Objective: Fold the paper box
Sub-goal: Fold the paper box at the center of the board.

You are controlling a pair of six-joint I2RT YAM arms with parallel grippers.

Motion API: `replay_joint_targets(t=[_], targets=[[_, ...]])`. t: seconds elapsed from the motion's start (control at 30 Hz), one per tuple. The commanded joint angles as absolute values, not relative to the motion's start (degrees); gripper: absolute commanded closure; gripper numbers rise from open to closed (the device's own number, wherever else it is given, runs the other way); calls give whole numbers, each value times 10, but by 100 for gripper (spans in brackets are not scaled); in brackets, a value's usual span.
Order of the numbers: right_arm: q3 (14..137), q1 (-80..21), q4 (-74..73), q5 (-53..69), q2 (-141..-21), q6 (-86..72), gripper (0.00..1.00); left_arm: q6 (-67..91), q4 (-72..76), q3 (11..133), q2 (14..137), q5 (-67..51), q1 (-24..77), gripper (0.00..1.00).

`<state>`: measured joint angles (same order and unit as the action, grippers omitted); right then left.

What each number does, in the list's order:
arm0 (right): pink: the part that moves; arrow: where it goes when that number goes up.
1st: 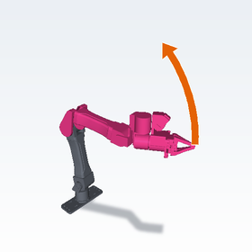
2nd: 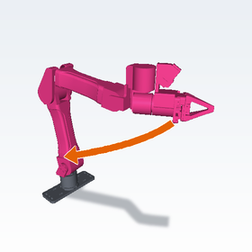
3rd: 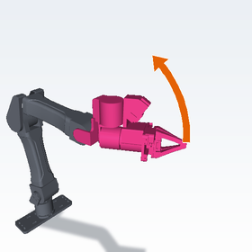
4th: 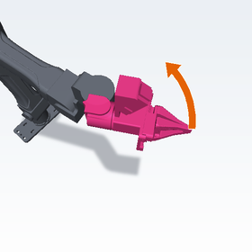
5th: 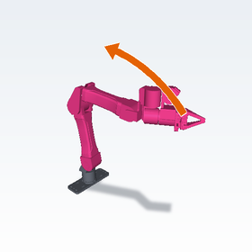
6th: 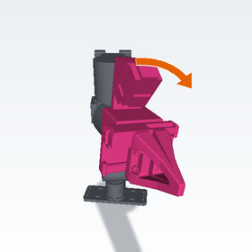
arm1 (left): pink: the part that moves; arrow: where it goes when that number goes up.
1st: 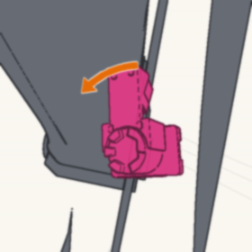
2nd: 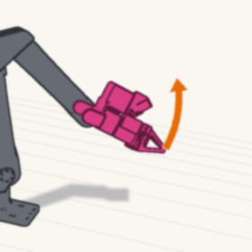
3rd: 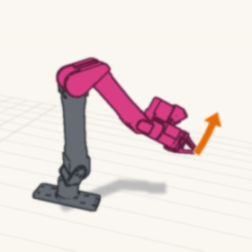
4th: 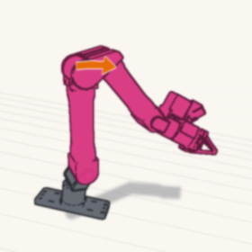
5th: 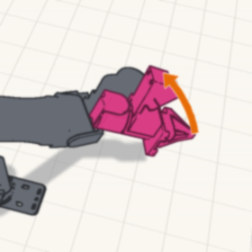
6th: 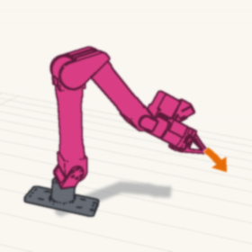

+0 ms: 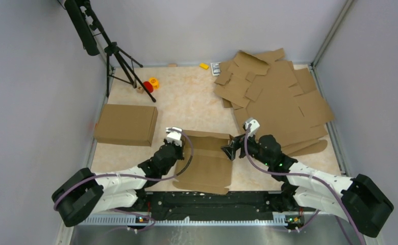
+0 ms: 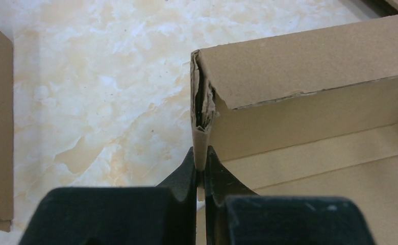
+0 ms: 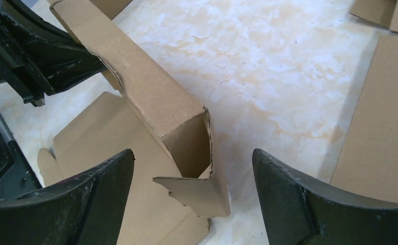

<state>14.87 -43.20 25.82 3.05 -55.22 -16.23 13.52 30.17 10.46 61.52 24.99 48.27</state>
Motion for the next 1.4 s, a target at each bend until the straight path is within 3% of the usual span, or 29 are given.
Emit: replay_joint_targets(t=[0.0,0.43,0.9,1.07,1.2,1.37], targets=[[139,-429,293,75,-548,-156,16,151,390,87,620,283,505,100],[98,-429,271,114,-528,-180,17,177,428,94,661,318,518,100],[125,-430,276,104,-601,-178,47,118,455,116,706,340,551,100],[123,-431,269,60,-606,-191,51,114,459,114,706,346,555,100],[119,-437,272,36,-590,-198,59,113,460,115,705,347,558,100],[127,-460,262,30,-588,-187,57,116,451,124,712,351,562,100]])
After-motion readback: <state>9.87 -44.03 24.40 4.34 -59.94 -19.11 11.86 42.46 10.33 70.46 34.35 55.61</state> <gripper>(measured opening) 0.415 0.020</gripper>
